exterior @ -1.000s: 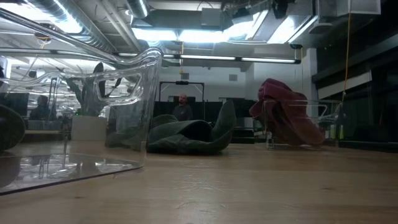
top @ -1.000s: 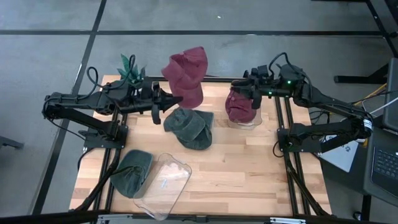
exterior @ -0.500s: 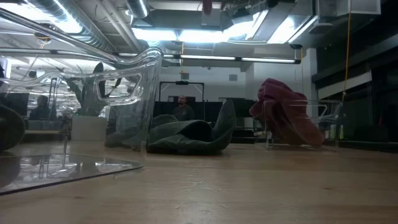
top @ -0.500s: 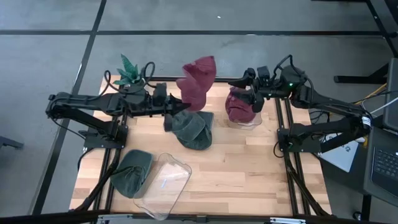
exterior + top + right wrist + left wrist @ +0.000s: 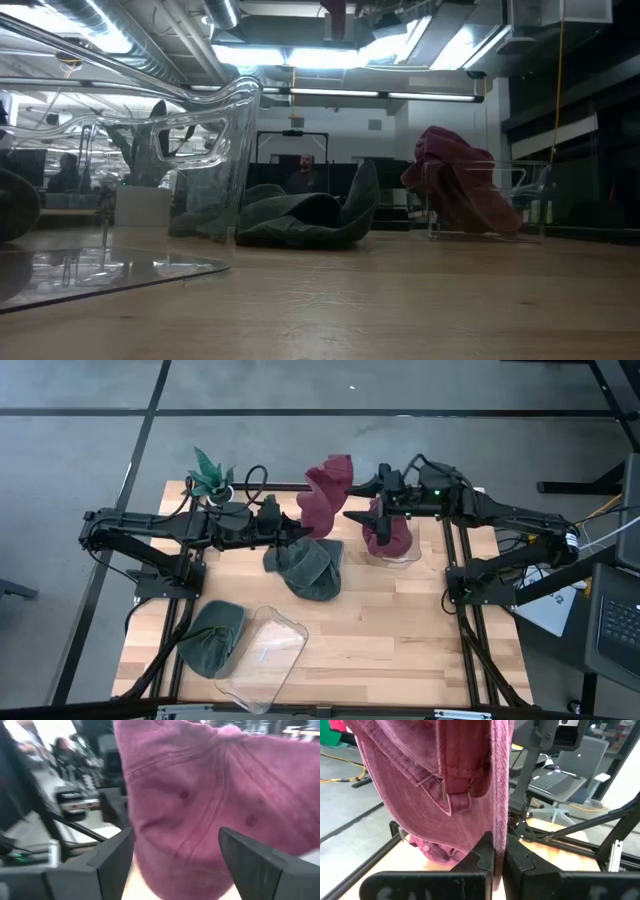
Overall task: Pick & Place hat
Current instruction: Put the red cap into the top transparent bin
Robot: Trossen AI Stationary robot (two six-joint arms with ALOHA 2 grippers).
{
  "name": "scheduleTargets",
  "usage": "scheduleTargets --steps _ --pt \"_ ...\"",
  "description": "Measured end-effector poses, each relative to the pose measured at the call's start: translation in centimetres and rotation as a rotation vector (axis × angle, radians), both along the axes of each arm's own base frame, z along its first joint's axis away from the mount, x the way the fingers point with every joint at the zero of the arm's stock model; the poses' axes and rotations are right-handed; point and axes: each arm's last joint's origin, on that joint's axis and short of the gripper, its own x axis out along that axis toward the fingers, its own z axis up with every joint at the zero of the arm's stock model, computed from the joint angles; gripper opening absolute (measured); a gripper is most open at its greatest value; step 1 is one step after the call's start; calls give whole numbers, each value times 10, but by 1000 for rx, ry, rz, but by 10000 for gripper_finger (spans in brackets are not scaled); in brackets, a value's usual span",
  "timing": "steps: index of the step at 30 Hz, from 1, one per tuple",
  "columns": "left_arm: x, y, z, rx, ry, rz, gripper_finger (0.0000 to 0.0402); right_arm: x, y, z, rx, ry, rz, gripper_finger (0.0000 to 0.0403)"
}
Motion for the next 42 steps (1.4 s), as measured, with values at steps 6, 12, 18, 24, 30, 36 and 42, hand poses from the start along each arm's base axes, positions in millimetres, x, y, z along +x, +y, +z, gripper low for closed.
scheduleTargets --steps 6,12,18,24,30,36,42 --pt "0 0 -1 14 15 10 7 9 2 21 -104 4 -68 284" --pt "0 -2 -3 12 33 -76 7 4 4 41 -206 0 -54 284" --pt "0 -6 -6 -5 72 -208 7 2 3 50 -270 89 -19 282" --pt "-1 -7 -9 -27 101 -262 7 21 1 40 -248 187 56 282" --pt "-2 -10 -12 -84 124 -327 7 38 -2 28 -244 246 72 281" --pt "-4 -15 -17 -113 176 -347 7 40 -3 26 -252 251 75 281" --pt "-4 -18 -16 -107 167 -339 9 39 -1 21 -211 295 112 266"
